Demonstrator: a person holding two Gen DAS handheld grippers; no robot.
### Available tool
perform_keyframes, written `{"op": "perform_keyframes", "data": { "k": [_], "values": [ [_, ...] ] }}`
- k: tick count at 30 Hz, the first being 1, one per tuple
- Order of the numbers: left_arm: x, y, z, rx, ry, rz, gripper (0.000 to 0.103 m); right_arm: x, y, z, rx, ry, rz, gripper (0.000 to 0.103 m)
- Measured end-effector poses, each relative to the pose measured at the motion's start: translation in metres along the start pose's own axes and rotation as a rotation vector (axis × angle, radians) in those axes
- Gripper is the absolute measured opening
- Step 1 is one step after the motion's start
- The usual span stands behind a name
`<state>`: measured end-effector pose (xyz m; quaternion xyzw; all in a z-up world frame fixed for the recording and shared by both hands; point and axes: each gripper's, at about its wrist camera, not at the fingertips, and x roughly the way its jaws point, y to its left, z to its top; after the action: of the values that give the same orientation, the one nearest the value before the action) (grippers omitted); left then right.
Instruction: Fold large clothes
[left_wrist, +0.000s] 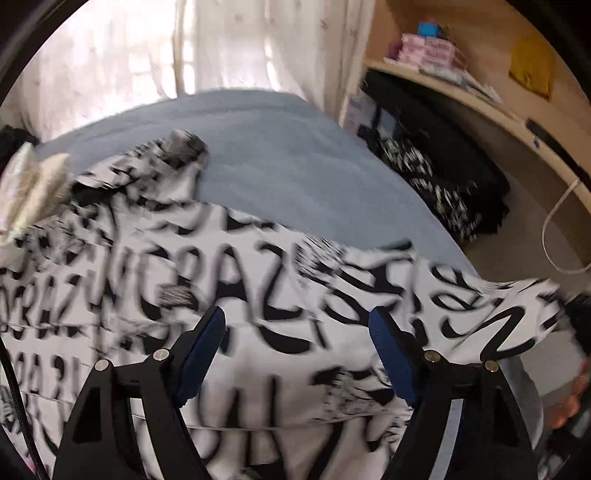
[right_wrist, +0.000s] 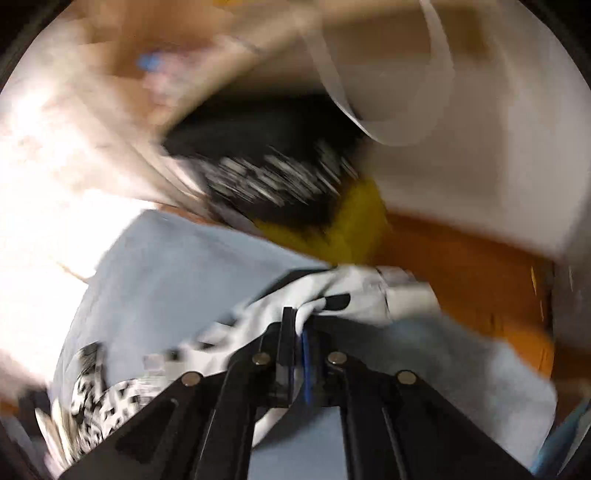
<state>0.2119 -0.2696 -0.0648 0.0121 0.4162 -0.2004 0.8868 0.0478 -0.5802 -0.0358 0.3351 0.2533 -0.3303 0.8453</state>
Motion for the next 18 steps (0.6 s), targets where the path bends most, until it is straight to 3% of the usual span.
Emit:
{"op": "perform_keyframes", "data": {
  "k": [3, 6, 10, 13, 18],
  "values": [
    [-0.024, 0.034, 0.006, -0.043, -0.056, 0.025, 0.079, -0.047, 0.067, -0.002, -0.163, -0.099, 0.156, 0.003],
    [-0.051, 0.077, 0.009, -0.121, -0.104, 0.026, 0.079, -0.080, 0.140, -0.023, -0.340, -0.126, 0.325, 0.003],
    [-0.076, 0.127, 0.003, -0.194, -0.155, 0.032, 0.080, -0.095, 0.228, -0.078, -0.541, -0.038, 0.513, 0.003],
    [-0.085, 0.165, -0.008, -0.250, -0.145, 0.039, 0.080, -0.083, 0.269, -0.125, -0.630, 0.030, 0.563, 0.003],
    [-0.078, 0.213, -0.034, -0.325, -0.088, 0.024, 0.080, -0.047, 0.286, -0.192, -0.701, 0.180, 0.572, 0.003]
  ]
}}
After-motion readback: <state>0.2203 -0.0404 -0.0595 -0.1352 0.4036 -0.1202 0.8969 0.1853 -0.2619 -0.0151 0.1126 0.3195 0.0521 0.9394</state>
